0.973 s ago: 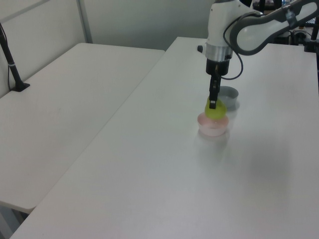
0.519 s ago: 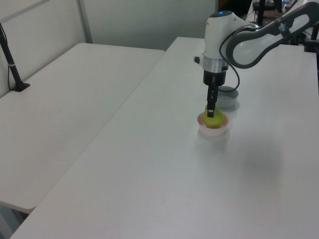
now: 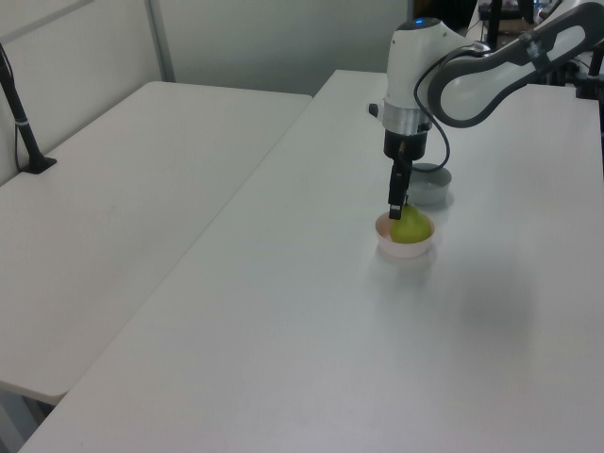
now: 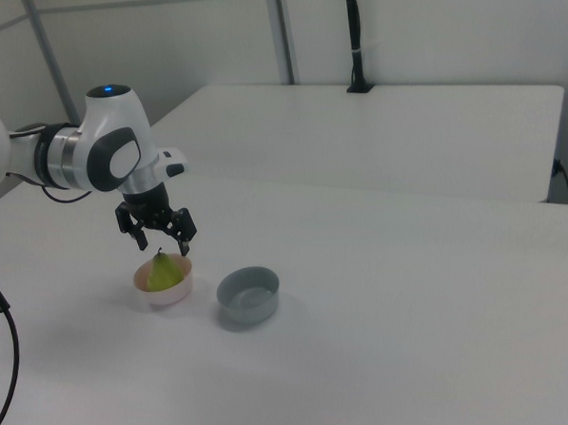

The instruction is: Place the pear in the bowl

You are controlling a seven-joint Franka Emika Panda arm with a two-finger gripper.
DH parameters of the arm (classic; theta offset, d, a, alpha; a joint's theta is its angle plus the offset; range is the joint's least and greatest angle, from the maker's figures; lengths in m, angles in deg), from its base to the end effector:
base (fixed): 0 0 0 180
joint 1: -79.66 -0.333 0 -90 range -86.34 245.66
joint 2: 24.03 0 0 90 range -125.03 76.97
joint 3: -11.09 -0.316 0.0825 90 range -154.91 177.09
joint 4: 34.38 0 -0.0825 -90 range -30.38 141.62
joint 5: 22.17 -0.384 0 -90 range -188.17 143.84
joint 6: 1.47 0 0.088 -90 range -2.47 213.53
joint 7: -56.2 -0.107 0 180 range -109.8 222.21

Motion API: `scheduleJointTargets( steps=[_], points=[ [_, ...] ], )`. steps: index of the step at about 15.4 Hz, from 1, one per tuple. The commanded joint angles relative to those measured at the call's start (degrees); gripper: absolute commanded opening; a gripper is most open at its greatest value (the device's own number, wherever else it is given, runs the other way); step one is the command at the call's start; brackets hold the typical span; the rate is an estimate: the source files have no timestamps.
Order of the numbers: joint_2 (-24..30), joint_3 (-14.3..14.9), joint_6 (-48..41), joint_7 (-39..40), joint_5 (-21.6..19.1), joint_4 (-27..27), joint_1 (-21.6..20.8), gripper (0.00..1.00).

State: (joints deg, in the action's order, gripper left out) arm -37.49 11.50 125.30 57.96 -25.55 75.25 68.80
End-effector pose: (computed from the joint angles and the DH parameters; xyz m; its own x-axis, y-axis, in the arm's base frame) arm 0.6047 0.1137 0.3795 0.9821 0.1768 0.0648 0.1799 -0.9826 -0.0458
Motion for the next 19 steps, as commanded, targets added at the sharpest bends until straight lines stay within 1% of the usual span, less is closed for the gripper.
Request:
scheduleJointTargets(
  steps=[1,3,6,8,9,11,12,14,16,19],
  points=[
    [3.00,0.56,-6.69,-2.02,1.01,-2.39,0.83,1.00],
    [4.84,0.56,-9.77,-2.55,1.01,-3.80,1.80,1.00],
    [9.58,0.39,-13.64,-3.87,1.01,-3.89,5.05,1.00],
    [11.96,-0.57,-15.40,-4.39,1.01,-4.24,7.59,1.00],
    [12.75,-1.19,-16.98,-5.27,0.92,-5.55,9.43,1.00],
    [13.20,-3.03,-23.64,-6.59,0.92,-9.23,13.04,1.00],
    [13.29,-3.48,-26.54,-6.51,1.01,-10.99,14.53,1.00],
    [13.64,-3.39,-29.99,-6.42,1.10,-13.29,15.77,1.00],
    [14.34,-3.39,-30.70,-4.67,1.10,-13.56,17.09,1.00],
    [14.78,-2.43,-29.83,1.29,1.28,-13.74,17.45,1.00]
  ],
)
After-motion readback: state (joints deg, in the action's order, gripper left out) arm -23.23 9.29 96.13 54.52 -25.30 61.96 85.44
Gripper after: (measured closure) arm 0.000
